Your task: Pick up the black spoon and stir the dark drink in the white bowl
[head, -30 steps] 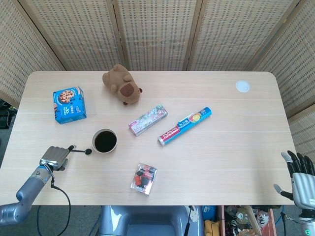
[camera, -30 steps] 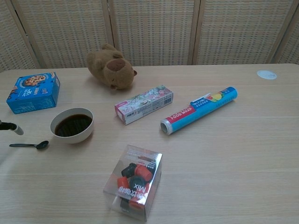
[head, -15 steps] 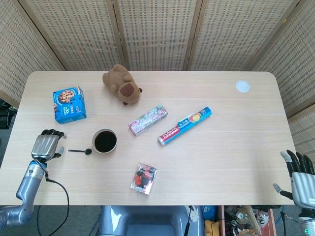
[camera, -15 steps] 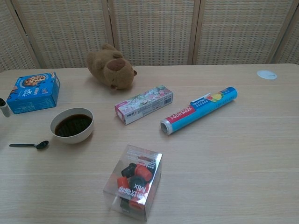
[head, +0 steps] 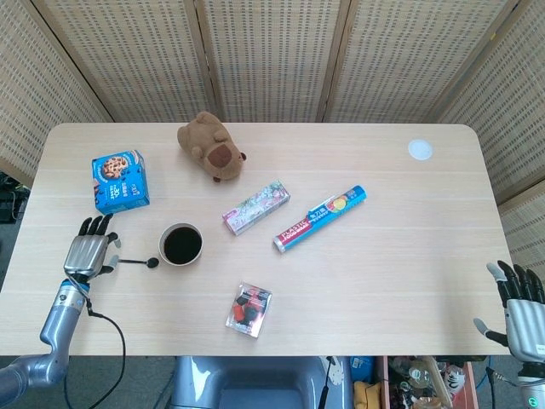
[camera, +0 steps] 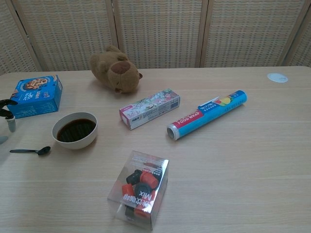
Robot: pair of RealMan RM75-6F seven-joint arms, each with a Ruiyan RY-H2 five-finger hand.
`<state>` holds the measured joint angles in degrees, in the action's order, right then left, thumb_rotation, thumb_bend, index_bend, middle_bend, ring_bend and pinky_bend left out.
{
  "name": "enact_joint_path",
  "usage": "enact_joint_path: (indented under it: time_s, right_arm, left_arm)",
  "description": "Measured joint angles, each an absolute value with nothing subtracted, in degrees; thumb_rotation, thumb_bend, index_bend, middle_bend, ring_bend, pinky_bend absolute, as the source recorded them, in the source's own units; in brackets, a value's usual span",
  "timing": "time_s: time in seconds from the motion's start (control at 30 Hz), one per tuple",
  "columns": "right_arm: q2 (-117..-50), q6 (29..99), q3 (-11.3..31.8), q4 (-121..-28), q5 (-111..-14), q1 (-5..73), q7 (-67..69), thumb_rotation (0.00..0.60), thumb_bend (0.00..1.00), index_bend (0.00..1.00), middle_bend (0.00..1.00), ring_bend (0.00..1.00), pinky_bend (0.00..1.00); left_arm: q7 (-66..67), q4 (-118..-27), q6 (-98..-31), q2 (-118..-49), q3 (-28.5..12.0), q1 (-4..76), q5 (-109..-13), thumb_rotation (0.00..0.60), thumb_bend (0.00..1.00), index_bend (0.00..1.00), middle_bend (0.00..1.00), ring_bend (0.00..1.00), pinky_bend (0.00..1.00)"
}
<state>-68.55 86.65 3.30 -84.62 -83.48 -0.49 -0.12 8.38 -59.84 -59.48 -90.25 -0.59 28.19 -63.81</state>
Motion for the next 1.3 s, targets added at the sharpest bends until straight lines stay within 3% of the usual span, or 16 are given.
enact_joint_path:
  time_s: [1.3]
  right_arm:
    - [-68.4,87.2,3.3,-84.2,-82.9,-1.6,0.5,0.600,0.21,0.14,0.17,0.03,0.10]
  left_arm:
    - [5.9,-48.8,-54.4,-99.0,-4.3,26.4,-68.7,0.600,0.38,0.50,0.03,0.00,0.00]
